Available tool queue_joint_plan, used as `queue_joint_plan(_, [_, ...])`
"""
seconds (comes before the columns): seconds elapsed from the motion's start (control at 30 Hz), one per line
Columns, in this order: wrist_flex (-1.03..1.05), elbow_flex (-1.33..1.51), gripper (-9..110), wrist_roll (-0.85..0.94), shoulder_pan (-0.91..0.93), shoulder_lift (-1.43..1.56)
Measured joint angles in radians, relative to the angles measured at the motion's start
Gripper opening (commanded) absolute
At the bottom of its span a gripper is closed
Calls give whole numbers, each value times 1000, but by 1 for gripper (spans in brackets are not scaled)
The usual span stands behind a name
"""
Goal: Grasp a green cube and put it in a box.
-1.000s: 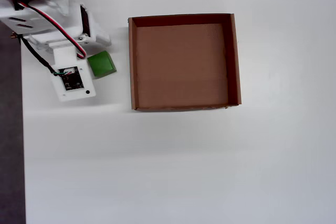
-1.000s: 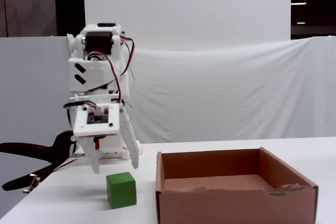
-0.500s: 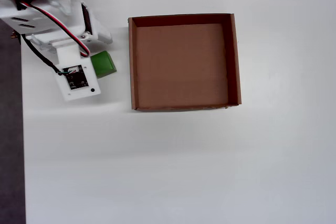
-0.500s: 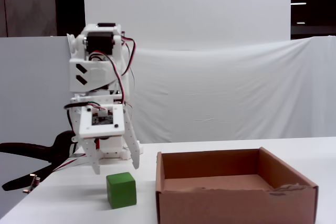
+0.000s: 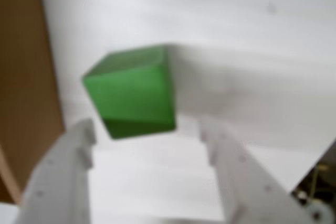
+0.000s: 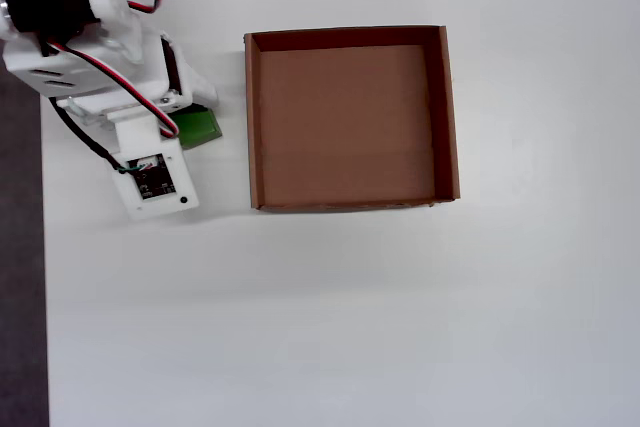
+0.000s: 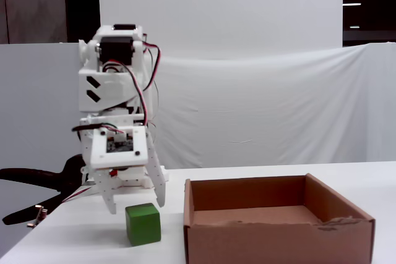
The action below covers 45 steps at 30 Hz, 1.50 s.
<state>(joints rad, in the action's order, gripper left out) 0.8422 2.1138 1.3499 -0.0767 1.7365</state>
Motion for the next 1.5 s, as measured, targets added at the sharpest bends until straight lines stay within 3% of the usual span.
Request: queue_joint_plan(1.5, [-29,-87,22,6,-40,-153])
